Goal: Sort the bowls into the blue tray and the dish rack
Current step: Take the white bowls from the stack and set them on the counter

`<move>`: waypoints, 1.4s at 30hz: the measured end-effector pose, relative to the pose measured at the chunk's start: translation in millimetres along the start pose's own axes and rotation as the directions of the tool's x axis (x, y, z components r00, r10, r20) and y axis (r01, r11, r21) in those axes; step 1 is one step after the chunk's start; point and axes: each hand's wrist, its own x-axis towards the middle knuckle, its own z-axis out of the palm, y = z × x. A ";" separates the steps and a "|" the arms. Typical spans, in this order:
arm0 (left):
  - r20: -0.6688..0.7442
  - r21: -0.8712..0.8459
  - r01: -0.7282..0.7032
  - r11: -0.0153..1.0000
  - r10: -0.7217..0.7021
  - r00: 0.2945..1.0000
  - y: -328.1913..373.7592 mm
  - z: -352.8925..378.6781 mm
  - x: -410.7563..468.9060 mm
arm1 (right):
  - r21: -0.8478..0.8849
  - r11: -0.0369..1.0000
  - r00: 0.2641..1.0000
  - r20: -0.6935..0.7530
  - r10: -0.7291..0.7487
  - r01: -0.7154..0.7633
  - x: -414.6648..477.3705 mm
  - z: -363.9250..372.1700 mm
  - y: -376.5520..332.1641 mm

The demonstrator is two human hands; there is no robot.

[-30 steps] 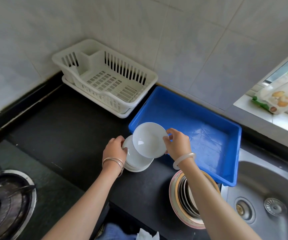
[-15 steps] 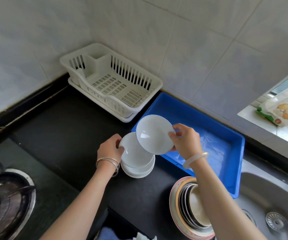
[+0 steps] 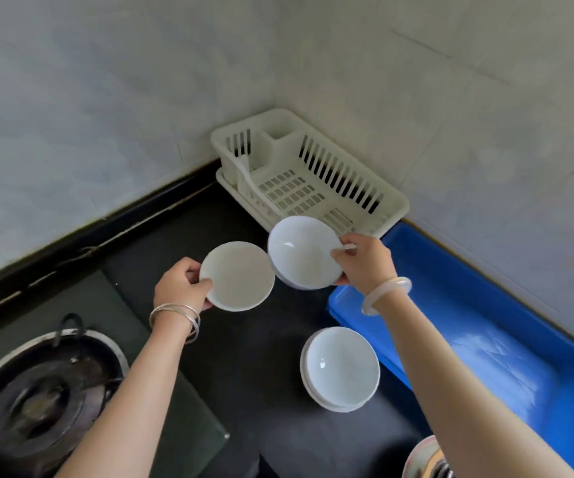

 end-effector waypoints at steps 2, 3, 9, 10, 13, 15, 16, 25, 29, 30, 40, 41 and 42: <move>-0.069 -0.001 0.042 0.999 -0.042 0.997 -12.7 -9.2 19.7 | 0.017 1.000 0.999 0.043 0.006 -0.007 22.8 27.0 -1.6; -0.098 -0.018 0.072 0.997 -0.073 0.993 -19.4 -13.0 29.7 | 0.028 0.999 0.998 0.056 0.015 -0.016 33.3 41.1 -2.1; -0.225 -0.211 0.246 0.946 -0.292 0.930 -50.3 -28.5 85.7 | 0.124 0.983 0.982 0.146 0.120 -0.139 84.8 127.8 -6.9; -0.240 -0.244 0.270 0.932 -0.327 0.914 -53.5 -30.8 93.4 | 0.133 0.979 0.979 0.155 0.132 -0.153 92.6 140.1 -8.7; -0.280 -0.317 0.274 0.908 -0.366 0.888 -60.7 -36.7 114.5 | 0.142 0.970 0.967 0.187 0.171 -0.199 117.0 171.1 -14.2; -0.297 -0.361 0.248 0.899 -0.363 0.883 -62.0 -38.4 127.0 | 0.150 0.961 0.959 0.200 0.202 -0.234 132.0 188.7 -17.4; -0.300 -0.386 0.239 0.891 -0.366 0.881 -61.9 -38.3 132.9 | 0.162 0.954 0.955 0.202 0.219 -0.253 138.8 197.2 -19.2; -0.304 -0.540 0.243 0.806 -0.456 0.837 -62.6 -31.6 168.2 | 0.228 0.915 0.937 0.188 0.293 -0.332 177.4 245.4 -24.7; -0.305 -0.561 0.238 0.793 -0.465 0.831 -65.9 -29.9 173.1 | 0.261 0.904 0.938 0.175 0.299 -0.338 181.9 251.4 -21.7; -0.303 -0.566 0.237 0.790 -0.466 0.831 -66.4 -29.0 173.2 | 0.273 0.901 0.938 0.171 0.300 -0.338 182.2 252.6 -20.8; -0.073 -0.836 0.234 0.497 -0.524 0.849 -72.0 -20.4 156.9 | 0.620 0.702 0.936 0.253 0.244 -0.350 164.4 258.2 -1.1; -0.075 -0.852 0.219 0.476 -0.525 0.848 -71.0 -18.8 155.9 | 0.647 0.677 0.936 0.261 0.237 -0.352 163.3 258.8 -1.0; -0.085 -0.858 0.208 0.469 -0.529 0.844 -69.5 -17.6 156.3 | 0.658 0.665 0.936 0.263 0.235 -0.352 163.4 259.3 -2.3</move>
